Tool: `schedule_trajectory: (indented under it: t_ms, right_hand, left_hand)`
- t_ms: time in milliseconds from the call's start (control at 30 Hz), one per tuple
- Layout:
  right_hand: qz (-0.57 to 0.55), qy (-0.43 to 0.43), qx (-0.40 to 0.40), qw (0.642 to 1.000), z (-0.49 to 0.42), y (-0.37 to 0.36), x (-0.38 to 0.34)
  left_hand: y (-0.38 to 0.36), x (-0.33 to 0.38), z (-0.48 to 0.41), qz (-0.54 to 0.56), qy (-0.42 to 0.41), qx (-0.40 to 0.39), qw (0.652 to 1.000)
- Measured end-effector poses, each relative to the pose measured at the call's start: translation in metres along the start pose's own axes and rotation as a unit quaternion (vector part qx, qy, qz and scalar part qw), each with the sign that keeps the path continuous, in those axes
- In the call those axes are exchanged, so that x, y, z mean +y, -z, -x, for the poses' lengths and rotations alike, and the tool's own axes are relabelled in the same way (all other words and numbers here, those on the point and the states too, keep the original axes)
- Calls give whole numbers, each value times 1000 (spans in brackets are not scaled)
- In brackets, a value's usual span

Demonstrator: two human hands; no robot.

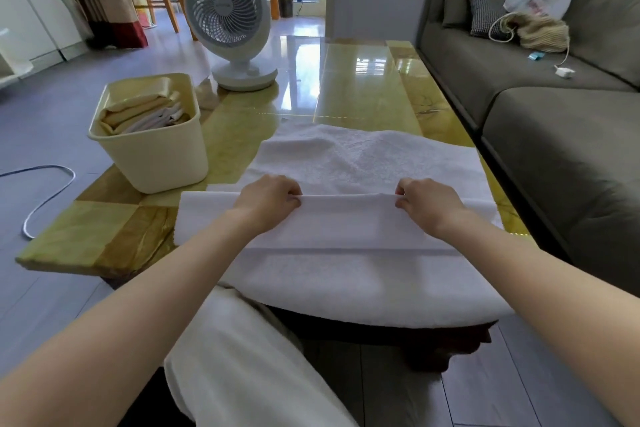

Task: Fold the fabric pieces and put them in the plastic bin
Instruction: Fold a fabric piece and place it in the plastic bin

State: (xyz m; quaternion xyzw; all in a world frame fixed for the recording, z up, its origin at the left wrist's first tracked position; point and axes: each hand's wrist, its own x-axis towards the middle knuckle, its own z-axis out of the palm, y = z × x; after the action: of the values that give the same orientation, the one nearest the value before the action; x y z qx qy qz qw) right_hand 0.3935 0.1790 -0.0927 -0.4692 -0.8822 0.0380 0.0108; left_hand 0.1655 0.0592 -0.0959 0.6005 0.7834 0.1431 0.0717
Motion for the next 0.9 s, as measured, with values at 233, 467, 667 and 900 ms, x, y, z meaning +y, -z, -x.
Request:
schedule_trajectory:
  t_ms: [233, 467, 667, 900]
  right_hand:
    - [-4, 0, -9, 1000, -40, -19, -7]
    - [-10, 22, 6, 1000, -61, -28, -10]
    - [2, 2, 11, 1000, -65, -32, -13]
    - [3, 9, 17, 1000, -64, -35, -33]
  left_hand:
    - [-17, -15, -37, -15, 44, -18, 999]
    - [-27, -23, -57, 11, 36, -3, 999]
    - [-33, -25, -71, -10, 25, 2, 1000]
    - [-35, -21, -78, -2, 33, -1, 999]
